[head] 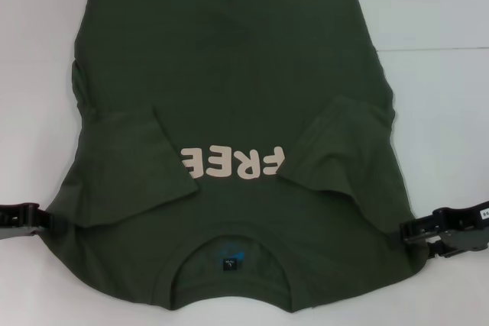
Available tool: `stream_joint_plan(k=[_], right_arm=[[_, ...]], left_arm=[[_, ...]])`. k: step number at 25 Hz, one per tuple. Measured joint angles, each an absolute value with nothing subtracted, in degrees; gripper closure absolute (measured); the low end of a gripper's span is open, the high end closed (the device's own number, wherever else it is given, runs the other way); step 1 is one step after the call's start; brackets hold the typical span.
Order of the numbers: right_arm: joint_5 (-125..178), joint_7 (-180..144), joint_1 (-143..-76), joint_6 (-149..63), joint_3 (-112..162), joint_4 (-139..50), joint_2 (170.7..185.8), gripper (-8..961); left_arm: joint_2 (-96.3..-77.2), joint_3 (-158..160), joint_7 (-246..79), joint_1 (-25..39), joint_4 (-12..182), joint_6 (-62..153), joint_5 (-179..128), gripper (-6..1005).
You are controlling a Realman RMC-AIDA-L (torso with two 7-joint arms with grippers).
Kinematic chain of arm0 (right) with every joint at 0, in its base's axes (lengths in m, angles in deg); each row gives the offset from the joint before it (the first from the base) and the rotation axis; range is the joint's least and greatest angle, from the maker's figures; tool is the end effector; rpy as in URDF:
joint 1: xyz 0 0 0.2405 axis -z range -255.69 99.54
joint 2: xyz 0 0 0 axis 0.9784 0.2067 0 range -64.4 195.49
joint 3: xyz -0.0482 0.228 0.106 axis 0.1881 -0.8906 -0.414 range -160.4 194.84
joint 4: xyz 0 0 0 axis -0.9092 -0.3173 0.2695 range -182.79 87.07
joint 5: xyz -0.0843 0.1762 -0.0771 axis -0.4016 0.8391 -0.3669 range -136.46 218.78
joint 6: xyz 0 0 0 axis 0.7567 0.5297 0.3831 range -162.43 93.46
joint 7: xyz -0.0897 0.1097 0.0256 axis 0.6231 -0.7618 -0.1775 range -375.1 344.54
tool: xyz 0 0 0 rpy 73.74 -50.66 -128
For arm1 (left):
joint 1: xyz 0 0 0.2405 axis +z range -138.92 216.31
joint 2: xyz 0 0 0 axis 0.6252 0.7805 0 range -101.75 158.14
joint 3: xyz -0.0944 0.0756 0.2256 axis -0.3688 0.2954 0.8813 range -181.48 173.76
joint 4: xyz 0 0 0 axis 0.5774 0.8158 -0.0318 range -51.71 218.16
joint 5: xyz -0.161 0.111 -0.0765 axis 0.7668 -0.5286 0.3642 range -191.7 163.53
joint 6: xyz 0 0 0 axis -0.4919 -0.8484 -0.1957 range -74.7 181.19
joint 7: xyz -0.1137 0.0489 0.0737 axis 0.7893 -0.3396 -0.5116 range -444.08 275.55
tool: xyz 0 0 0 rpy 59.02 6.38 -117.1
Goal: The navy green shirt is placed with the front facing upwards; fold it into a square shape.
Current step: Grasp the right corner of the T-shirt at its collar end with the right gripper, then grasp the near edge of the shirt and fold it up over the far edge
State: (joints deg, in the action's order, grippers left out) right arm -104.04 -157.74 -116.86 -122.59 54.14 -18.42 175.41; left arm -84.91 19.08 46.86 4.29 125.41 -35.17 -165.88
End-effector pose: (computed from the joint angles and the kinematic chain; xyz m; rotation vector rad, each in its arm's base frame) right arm 0.3127 0.3376 0.0258 -2.2132 2.0796 0.0335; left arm -0.3391 0.3317 0.0620 -2.1659 -1.8206 -0.1611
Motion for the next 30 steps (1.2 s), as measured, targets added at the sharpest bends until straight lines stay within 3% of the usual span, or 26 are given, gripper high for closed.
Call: stream_joint_plan(k=[12, 22, 25, 30], right_arm=[[-104.0, -160.3, -117.1, -120.2, 58.8, -18.4, 175.85, 250], [-104.0, -159.4, -116.9, -120.5, 58.8, -17.9, 175.92, 695], [-103.9, -159.0, -116.8, -120.7, 58.6, -17.8, 175.93, 906], [-103.8, -158.2, -116.8, -120.8, 58.5, -17.7, 175.92, 909]], left_arm=[[-84.92, 19.1, 46.9, 4.4, 125.4, -35.2, -165.8, 970], [-84.91, 19.0, 46.9, 4.4, 125.4, -35.2, -165.8, 970], [-84.91, 19.0, 46.9, 4.4, 125.4, -35.2, -165.8, 970], [-84.91, 19.0, 46.9, 4.3, 125.4, -35.2, -165.6, 970]])
